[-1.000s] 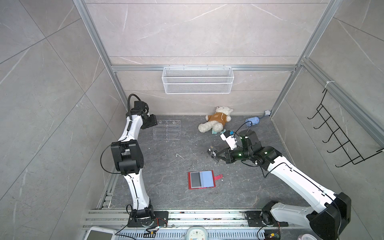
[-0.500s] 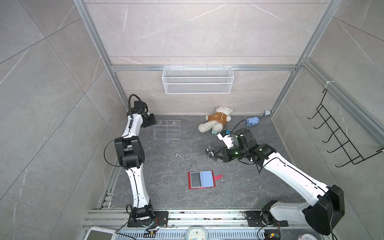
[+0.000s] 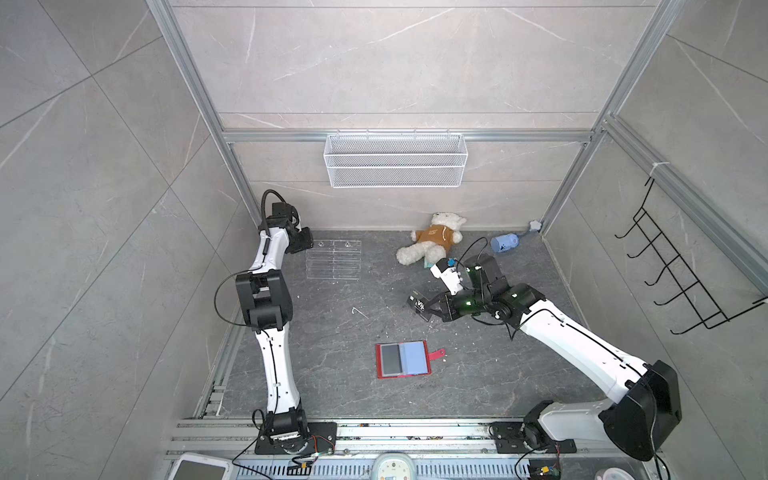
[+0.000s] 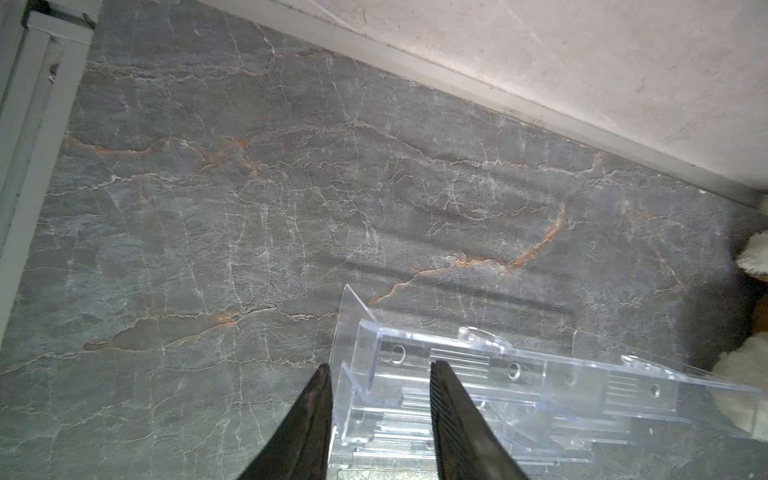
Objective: Take the credit cards out of the card holder
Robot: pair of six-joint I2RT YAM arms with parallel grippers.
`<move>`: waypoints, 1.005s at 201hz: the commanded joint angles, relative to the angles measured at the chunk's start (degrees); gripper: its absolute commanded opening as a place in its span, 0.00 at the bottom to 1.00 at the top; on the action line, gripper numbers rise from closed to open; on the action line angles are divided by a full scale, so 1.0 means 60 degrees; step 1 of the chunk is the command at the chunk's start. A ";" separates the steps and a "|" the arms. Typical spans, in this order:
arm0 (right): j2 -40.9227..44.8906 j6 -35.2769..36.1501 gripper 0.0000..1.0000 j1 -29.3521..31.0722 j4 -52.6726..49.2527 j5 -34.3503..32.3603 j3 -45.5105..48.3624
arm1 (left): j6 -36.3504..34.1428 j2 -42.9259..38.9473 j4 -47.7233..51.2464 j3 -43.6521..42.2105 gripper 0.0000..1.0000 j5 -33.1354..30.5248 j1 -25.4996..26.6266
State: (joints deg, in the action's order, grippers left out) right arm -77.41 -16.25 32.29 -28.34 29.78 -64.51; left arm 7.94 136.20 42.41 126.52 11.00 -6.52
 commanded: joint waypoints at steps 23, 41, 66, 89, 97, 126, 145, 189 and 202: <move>-0.0165 0.0050 0.00 0.0109 0.0182 0.0046 -0.0321 | -0.0065 0.0192 0.0123 0.0489 0.36 0.0023 -0.0044; -0.0207 0.0057 0.00 0.0111 0.0154 0.0033 -0.0352 | -0.0046 0.0221 0.0118 0.0519 0.31 0.0081 -0.0041; -0.0293 0.0057 0.00 0.0103 0.0142 0.0046 -0.0370 | -0.0070 0.0333 0.0226 0.0659 0.29 0.0084 -0.0041; -0.0298 0.0057 0.00 0.0101 0.0123 0.0046 -0.0377 | -0.0058 0.0371 0.0263 0.0678 0.26 0.0085 -0.0041; -0.0291 0.0064 0.00 0.0111 0.0123 0.0033 -0.0370 | -0.0052 0.0385 0.0260 0.0684 0.25 0.0085 -0.0042; -0.0315 0.0043 0.00 0.0101 0.0123 0.0050 -0.0452 | -0.0047 0.0398 0.0269 0.0707 0.22 0.0056 -0.0026; -0.0381 0.0017 0.00 0.0109 0.0123 0.0046 -0.0496 | -0.0057 0.0417 0.0288 0.0697 0.21 0.0015 -0.0026; -0.0399 0.0013 0.00 0.0116 0.0116 0.0032 -0.0586 | 0.0046 0.0287 0.0310 0.0621 0.15 0.0012 -0.0013; -0.0371 0.0024 0.00 0.0113 0.0123 -0.0004 -0.0564 | 0.0110 0.0145 0.0292 0.0471 0.13 -0.0050 0.0003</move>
State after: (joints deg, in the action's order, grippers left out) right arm -79.29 -16.25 32.62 -28.05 29.78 -66.04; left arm 8.12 138.08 43.03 128.95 10.63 -6.52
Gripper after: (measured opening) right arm 0.046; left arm 0.186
